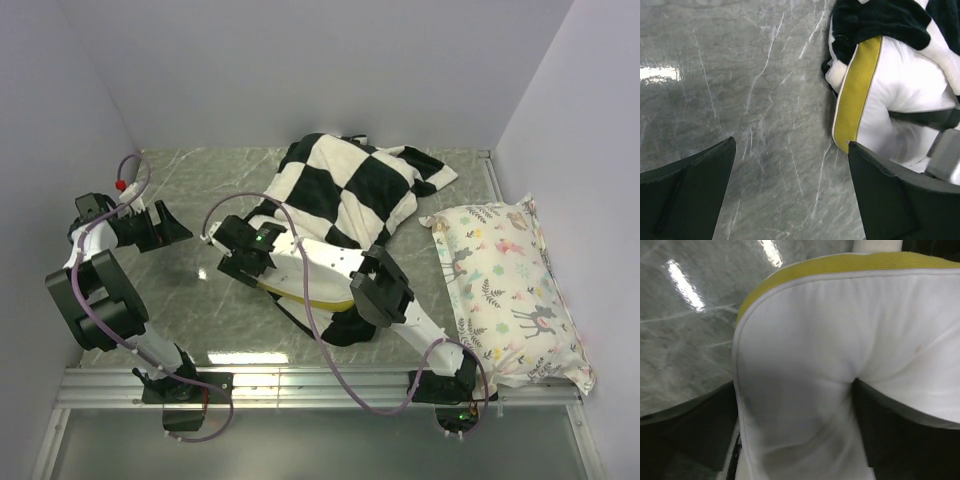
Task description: Put the pillow into the pillowcase
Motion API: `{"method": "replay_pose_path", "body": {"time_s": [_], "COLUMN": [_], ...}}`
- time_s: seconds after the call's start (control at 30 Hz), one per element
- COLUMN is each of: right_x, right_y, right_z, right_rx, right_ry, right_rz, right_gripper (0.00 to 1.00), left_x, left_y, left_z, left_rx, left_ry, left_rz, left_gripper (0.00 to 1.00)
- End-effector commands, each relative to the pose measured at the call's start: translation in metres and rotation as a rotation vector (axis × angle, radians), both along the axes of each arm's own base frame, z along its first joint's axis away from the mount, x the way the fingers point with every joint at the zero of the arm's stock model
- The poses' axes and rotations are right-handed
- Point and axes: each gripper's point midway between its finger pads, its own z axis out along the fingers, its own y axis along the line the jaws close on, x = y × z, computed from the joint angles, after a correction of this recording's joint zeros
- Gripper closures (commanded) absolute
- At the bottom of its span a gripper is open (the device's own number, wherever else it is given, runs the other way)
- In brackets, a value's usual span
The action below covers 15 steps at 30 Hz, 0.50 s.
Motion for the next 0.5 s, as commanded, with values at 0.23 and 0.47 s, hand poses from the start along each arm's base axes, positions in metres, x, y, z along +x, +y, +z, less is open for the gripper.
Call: {"method": "replay_pose_path", "body": {"time_s": [0.23, 0.47], "right_x": [0.013, 0.000], "right_y": [-0.036, -0.090], "right_z": [0.114, 0.194], "right_rx": [0.271, 0.499], "right_ry": [-0.027, -0.056], "right_rz": [-0.084, -0.088], "right_gripper": [1.00, 1.00], "left_x": [0.008, 0.024], "left_y": [-0.029, -0.107], "left_z": [-0.011, -0.026], "left_rx": [0.125, 0.067], "left_ry": [-0.114, -0.197], "left_rz": [-0.174, -0.449], "left_gripper": [0.02, 0.03]}}
